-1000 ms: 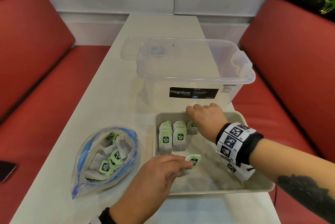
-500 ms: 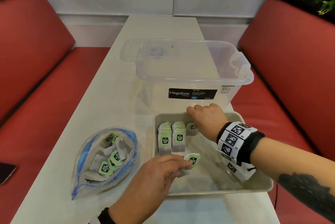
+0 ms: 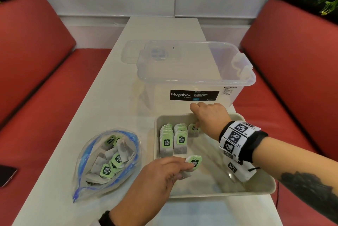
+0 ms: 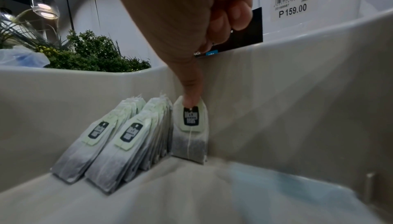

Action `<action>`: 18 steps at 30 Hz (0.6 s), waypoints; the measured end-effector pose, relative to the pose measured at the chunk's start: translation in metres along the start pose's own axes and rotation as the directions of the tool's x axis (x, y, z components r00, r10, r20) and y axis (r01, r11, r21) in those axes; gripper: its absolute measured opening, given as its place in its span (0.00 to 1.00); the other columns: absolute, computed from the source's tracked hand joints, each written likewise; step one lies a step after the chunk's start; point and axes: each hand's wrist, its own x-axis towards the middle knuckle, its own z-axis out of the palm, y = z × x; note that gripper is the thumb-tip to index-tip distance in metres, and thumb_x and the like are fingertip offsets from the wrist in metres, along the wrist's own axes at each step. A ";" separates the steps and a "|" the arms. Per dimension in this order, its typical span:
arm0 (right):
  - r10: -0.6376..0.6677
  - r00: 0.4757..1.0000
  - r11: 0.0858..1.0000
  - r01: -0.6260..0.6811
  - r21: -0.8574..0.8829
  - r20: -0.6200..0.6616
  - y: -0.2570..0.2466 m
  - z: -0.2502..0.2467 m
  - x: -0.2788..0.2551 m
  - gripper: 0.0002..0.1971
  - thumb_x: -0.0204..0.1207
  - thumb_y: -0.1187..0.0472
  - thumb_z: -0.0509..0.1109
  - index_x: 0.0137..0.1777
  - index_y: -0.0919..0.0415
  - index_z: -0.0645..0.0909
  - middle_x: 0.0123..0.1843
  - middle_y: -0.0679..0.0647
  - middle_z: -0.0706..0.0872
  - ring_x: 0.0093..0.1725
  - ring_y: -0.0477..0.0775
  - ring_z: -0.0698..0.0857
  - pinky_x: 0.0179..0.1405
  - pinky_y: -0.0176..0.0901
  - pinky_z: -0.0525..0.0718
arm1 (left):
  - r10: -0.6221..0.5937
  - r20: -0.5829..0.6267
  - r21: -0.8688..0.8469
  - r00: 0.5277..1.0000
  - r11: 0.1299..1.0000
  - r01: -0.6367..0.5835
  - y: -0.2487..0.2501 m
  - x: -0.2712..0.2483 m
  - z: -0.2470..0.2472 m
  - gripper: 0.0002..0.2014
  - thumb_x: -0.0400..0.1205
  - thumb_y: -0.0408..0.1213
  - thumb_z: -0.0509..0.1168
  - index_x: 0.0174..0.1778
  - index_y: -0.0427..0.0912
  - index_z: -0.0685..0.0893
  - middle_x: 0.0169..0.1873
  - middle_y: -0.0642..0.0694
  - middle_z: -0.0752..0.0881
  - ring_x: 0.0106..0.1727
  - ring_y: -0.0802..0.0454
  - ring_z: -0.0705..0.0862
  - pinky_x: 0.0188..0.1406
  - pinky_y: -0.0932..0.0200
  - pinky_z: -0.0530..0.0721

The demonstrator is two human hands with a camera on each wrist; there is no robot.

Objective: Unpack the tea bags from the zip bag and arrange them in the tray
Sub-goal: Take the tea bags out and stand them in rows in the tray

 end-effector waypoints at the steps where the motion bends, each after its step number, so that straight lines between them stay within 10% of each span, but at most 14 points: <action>1: -0.002 1.000 1.000 0.002 0.004 0.004 0.000 0.000 0.000 0.15 0.77 0.54 0.66 0.60 0.56 0.68 0.54 0.52 0.80 0.48 0.58 0.85 0.40 0.45 0.69 | -0.003 0.002 0.001 1.000 1.000 0.003 0.000 0.000 0.000 0.23 0.76 0.38 0.62 0.64 0.67 0.74 0.53 0.88 0.74 0.58 0.81 0.75 0.57 0.85 0.69; 18: -0.013 0.991 0.999 0.018 -0.035 0.131 -0.007 -0.001 -0.012 0.12 0.83 0.52 0.58 0.56 0.54 0.81 0.52 0.52 0.88 0.51 0.58 0.85 0.46 0.44 0.71 | -0.015 0.019 -0.010 1.000 1.000 0.016 0.000 -0.001 0.001 0.24 0.75 0.39 0.63 0.65 0.67 0.74 0.52 0.89 0.74 0.58 0.82 0.74 0.57 0.85 0.68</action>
